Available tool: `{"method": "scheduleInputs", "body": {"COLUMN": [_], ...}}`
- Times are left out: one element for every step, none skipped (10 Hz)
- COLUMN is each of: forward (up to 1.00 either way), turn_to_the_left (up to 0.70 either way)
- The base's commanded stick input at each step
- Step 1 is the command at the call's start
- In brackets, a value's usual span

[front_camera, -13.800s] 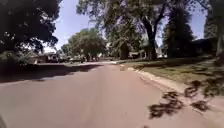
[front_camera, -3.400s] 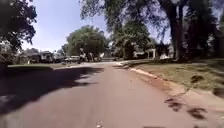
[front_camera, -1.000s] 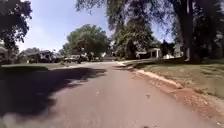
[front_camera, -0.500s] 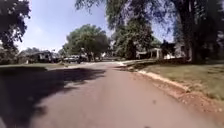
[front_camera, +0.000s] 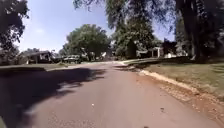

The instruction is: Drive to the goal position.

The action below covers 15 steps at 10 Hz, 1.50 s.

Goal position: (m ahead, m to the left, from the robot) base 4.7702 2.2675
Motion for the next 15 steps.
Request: {"method": "scheduleInputs", "body": {"forward": [0.50, 0.50, 0.50, 0.50, 0.50, 0.50, 0.50, 0.50, 0.50, 0.50, 0.50, 0.50, 0.50, 0.50, 0.50], "turn_to_the_left": [0.00, 0.00, 0.00, 0.00, 0.00, 0.00, 0.00, 0.00, 0.00, 0.00, 0.00, 0.00, 0.00, 0.00, 0.00]}}
